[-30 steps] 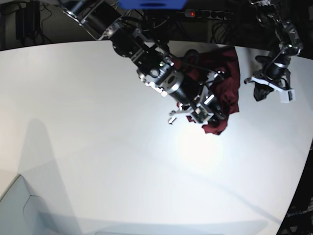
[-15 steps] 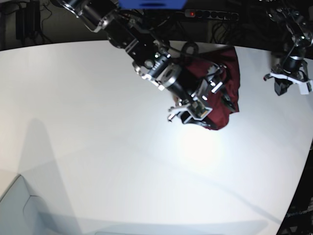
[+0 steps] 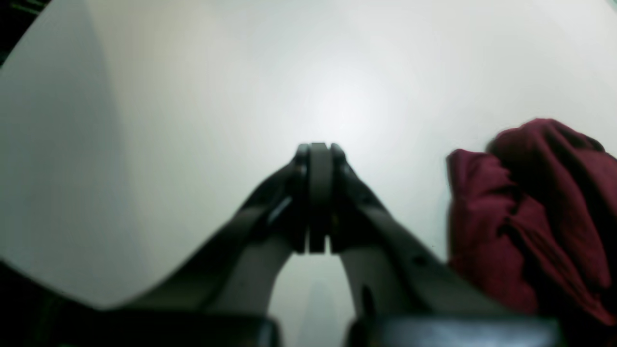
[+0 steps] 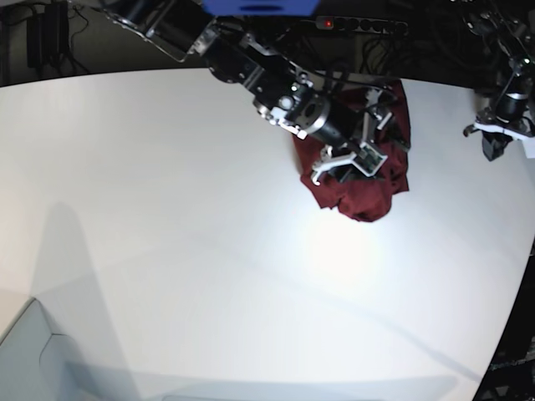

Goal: Layout the t-shirt on the table in an organized manner, then fold the t-shirt properly
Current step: 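Lay the folded edge down and release it with the right gripper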

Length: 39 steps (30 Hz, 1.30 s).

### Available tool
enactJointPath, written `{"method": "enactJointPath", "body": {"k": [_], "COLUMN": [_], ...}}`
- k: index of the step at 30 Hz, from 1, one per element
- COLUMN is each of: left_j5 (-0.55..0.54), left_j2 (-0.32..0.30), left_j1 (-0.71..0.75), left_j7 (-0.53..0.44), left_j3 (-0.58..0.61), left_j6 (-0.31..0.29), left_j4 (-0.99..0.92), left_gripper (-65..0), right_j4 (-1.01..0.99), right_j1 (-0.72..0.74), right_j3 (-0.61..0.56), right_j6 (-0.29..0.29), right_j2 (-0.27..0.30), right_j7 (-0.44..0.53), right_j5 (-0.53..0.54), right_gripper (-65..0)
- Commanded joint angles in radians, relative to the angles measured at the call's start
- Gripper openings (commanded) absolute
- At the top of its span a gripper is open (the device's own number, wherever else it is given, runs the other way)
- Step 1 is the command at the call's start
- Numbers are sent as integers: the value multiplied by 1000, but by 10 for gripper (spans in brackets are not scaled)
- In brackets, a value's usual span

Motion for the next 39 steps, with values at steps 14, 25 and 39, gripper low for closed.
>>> {"method": "enactJointPath", "body": {"k": [14, 25, 39], "left_j5": [-15, -15, -15], "left_j2": [-11, -10, -10], "left_j1": [-2, 12, 12], "left_j7": [-27, -27, -27], "left_j3": [-8, -8, -8], "left_j6": [-7, -7, -7], "left_j4": [13, 13, 13], "left_gripper": [-649, -649, -649], "right_j4": [8, -84, -87], "right_j1": [-10, -7, -7], "right_j3": [-84, -60, -58], "right_j6": [4, 4, 2], "right_j2": [-43, -55, -50], "right_j7": [31, 31, 31], "right_j5": [-207, -255, -255], "right_gripper": [-324, -329, -650]}}
